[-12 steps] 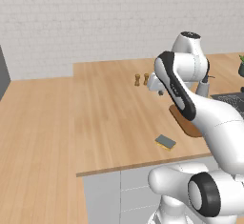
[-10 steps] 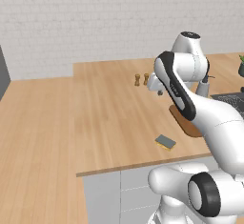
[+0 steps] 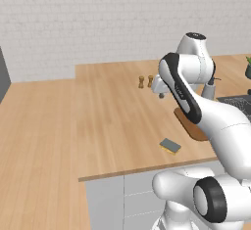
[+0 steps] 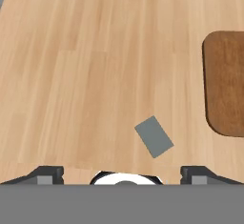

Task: Pick up the sponge from the counter and clean the cutting board by briefly scrubbing or pressing down on the cutting board. Once finished, release the sponge.

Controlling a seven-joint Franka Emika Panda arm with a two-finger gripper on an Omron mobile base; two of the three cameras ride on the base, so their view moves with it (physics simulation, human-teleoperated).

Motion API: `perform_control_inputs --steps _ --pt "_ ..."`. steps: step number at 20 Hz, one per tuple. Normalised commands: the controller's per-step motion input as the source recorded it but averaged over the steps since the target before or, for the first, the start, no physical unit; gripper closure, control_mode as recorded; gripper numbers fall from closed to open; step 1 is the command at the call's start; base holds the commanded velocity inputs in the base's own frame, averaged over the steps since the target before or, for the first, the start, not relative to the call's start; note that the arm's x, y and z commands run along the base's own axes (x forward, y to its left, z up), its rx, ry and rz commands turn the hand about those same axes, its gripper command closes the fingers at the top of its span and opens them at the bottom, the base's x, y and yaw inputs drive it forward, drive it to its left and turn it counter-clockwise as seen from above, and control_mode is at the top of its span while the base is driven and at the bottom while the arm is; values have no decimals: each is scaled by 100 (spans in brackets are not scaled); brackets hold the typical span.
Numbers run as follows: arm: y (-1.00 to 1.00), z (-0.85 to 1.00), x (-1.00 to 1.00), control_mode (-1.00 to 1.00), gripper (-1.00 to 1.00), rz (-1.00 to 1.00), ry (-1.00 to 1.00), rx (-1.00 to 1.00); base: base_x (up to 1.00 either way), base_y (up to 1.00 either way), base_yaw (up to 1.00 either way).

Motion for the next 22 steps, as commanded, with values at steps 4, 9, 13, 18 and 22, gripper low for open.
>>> perform_control_inputs --steps 4,9,13,18,22 --pt "0 0 -64 -100 -100 2 -12 0 0 0 0" --pt "-5 -26 -100 -100 -100 2 -3 -5 0 0 0" --pt "-15 -74 -69 -100 -100 0 12 -10 0 0 0" --pt "-20 -79 12 -100 -100 3 15 -7 0 0 0" --pt "-3 -72 57 -100 -100 12 15 -2 0 0 0"
